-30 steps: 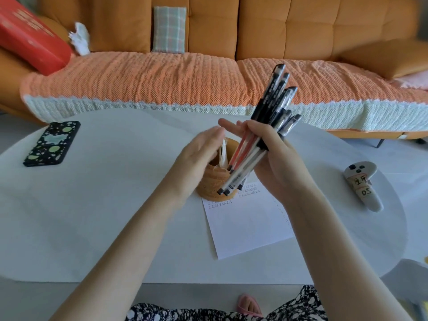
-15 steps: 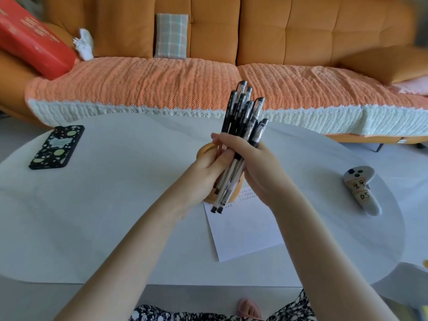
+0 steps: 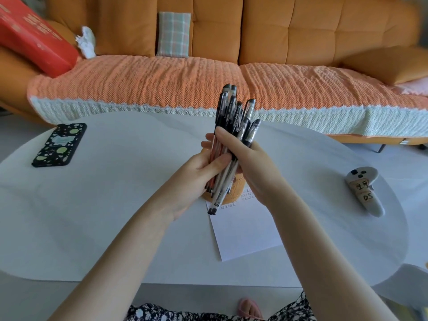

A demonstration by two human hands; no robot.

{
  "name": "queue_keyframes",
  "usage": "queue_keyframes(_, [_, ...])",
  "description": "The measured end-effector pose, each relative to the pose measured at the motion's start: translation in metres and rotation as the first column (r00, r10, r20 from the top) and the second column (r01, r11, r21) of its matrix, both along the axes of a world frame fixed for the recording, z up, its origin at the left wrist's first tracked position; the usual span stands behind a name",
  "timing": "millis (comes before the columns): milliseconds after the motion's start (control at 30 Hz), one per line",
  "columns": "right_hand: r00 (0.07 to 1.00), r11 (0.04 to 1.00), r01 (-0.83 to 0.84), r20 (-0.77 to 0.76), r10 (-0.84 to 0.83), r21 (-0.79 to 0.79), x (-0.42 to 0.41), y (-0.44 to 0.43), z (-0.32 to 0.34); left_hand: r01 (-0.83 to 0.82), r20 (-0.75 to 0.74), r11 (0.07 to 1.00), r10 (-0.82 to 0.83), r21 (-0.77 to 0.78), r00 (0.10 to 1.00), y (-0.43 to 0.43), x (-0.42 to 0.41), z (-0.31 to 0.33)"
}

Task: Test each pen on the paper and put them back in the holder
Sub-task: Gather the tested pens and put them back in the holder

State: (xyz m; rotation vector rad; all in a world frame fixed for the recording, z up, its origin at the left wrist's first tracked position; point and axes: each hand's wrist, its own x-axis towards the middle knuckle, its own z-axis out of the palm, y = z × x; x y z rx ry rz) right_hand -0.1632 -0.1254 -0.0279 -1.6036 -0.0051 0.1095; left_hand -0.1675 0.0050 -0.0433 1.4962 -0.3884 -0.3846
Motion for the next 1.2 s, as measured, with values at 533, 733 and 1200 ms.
queue_keyframes(533, [0.982,0.973,0.187,-0.018,-0.187,0.132,0.008,0.009,-0.001,-0.26,0.12,0.963,0.251,0.068,0.961,-0.003,-0.001,-0.007])
queue_keyframes(733, [0.974,0.969,0.217,0.037,-0.223,0.119,0.018,0.015,-0.001,-0.349,0.167,0.935,0.335,0.066,0.928,-0.001,0.002,-0.012])
queue_keyframes(1200, [0.918,0.945,0.325,0.227,-0.325,0.038,0.064,-0.009,0.02,-0.524,0.185,0.848,0.503,0.082,0.844,0.032,0.022,-0.01])
